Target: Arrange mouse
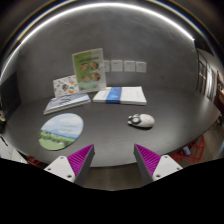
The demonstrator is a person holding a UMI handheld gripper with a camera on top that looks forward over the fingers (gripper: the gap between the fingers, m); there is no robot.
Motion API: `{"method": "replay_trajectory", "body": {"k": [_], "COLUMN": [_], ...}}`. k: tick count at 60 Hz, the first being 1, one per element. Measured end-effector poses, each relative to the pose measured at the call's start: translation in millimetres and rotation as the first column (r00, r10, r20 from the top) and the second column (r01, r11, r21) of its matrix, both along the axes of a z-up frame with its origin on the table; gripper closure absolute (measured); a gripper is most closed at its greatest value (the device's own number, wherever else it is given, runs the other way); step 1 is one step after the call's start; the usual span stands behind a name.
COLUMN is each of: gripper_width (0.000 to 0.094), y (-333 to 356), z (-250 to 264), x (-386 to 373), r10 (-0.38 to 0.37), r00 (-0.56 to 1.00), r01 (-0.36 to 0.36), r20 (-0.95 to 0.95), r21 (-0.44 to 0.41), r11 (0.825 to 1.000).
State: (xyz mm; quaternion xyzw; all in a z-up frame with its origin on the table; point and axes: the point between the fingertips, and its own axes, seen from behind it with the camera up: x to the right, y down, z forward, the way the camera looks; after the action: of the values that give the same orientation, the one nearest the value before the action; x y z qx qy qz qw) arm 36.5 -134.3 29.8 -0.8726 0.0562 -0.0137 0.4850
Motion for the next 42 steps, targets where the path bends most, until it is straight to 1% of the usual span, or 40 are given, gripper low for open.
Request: {"method": "replay_trajectory", "body": {"k": [6,13,22,26,32,37,42], "gripper_width": [0.0114,0.0118,0.0115,0.0117,0.0119,0.0122,0.0122], "y": [18,43,84,103,130,150,171], "z": [-3,-11,-30,-37,-43,-43,-43], "x": [61,121,159,160,160,160,166], "r10": [-0.031,-0.023,0.049,0.107,0.175,0.206,0.217], "r00": [0.999,0.996,0.995,0.992,0.982,0.977,0.976], "r01": [0.031,0.022,-0.047,-0.104,-0.172,-0.204,-0.216], "r20": [0.031,0.090,0.082,0.073,0.078,0.051,0.025], "r21": [0.013,0.009,-0.022,-0.036,-0.047,-0.053,-0.058], "r11": [0.999,1.000,0.999,0.994,0.984,0.978,0.975]}}
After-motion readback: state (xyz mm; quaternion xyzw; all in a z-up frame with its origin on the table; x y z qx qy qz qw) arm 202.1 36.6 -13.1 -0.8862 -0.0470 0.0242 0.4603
